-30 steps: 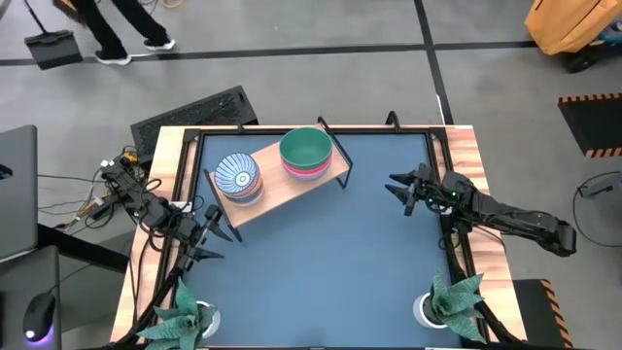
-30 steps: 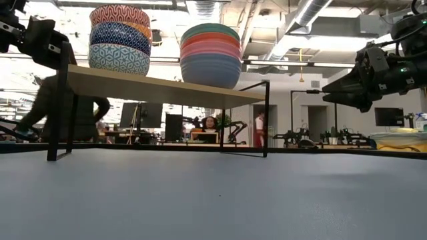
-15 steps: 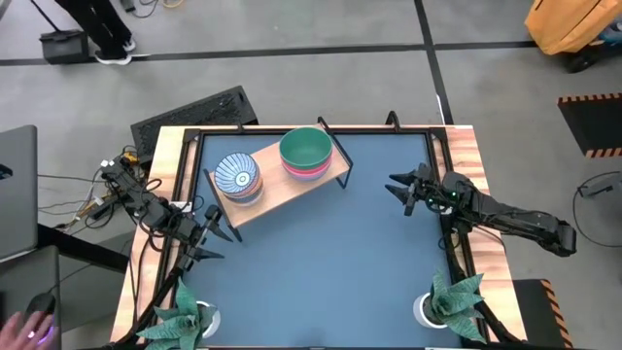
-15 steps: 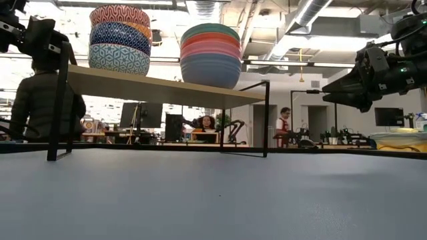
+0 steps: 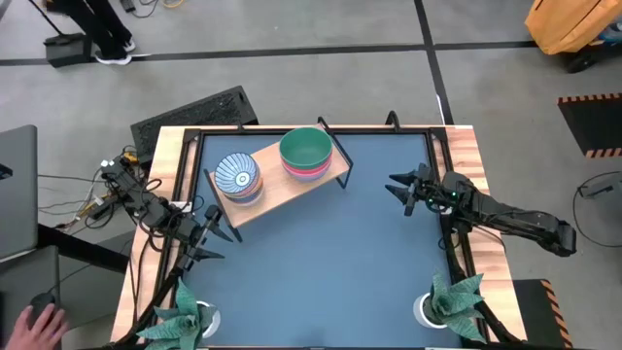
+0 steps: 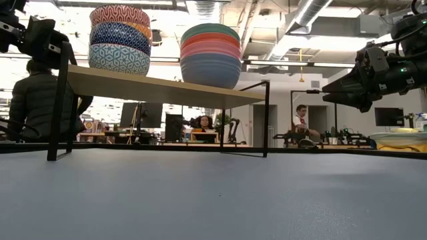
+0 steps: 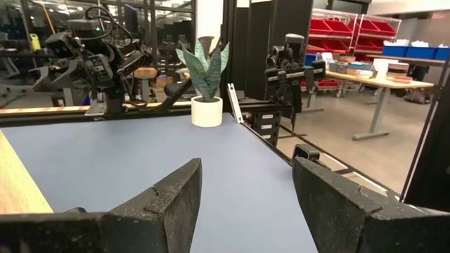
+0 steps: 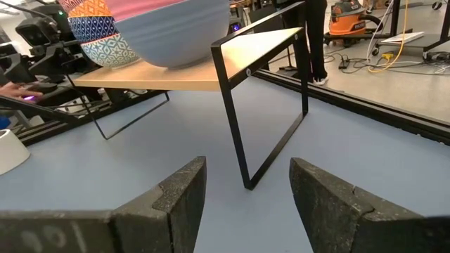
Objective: Place and stack bowls onto a shelf
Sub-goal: Return to Home Position
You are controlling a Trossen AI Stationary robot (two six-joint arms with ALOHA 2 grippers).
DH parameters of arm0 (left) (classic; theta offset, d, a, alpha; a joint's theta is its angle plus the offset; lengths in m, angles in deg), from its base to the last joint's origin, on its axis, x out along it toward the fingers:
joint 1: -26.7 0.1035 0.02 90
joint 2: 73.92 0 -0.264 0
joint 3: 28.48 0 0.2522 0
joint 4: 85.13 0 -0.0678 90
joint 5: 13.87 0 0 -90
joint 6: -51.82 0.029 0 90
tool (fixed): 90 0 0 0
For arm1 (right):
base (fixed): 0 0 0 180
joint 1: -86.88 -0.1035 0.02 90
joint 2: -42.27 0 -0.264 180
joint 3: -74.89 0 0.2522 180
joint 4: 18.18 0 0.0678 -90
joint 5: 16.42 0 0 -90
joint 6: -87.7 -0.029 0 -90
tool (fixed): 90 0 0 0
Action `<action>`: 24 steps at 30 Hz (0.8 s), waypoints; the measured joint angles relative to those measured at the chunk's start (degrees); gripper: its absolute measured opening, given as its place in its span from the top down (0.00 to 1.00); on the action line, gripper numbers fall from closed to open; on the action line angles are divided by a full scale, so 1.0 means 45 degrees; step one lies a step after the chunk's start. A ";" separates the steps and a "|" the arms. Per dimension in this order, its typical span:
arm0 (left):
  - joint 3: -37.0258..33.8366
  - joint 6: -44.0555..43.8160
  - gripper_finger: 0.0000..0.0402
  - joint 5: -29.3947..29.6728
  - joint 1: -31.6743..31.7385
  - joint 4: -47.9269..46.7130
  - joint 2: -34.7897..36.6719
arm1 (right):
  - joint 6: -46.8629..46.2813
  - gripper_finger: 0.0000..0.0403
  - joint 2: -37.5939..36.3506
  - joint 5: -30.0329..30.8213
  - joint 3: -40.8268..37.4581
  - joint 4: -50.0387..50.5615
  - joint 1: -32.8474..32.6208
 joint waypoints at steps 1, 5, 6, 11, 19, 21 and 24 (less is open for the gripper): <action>0.0000 -0.0063 0.48 -0.0001 0.0000 0.0004 0.0000 | 0.0000 0.43 0.0000 -0.0001 0.0000 0.0000 0.0000; 0.0000 -0.0052 0.48 -0.0005 0.0000 0.0007 0.0002 | 0.0000 0.43 0.0000 -0.0005 0.0000 0.0000 0.0000; 0.0000 -0.0010 0.48 0.0000 0.0000 0.0002 0.0000 | 0.0000 0.43 0.0000 -0.0003 0.0000 0.0003 0.0000; 0.0000 -0.0118 0.48 -0.0003 0.0000 0.0011 0.0000 | 0.0000 0.43 0.0000 0.0000 0.0000 0.0001 0.0000; 0.0000 -0.0113 0.48 -0.0005 0.0002 0.0009 0.0003 | 0.0000 0.43 0.0000 0.0000 0.0000 0.0004 0.0000; 0.0000 -0.0109 0.48 -0.0004 0.0000 0.0012 0.0001 | 0.0000 0.43 0.0000 0.0000 0.0000 0.0000 0.0000; -0.0005 0.0020 0.48 0.0000 0.0001 -0.0003 0.0000 | 0.0000 0.43 0.0000 0.0000 0.0000 0.0000 0.0000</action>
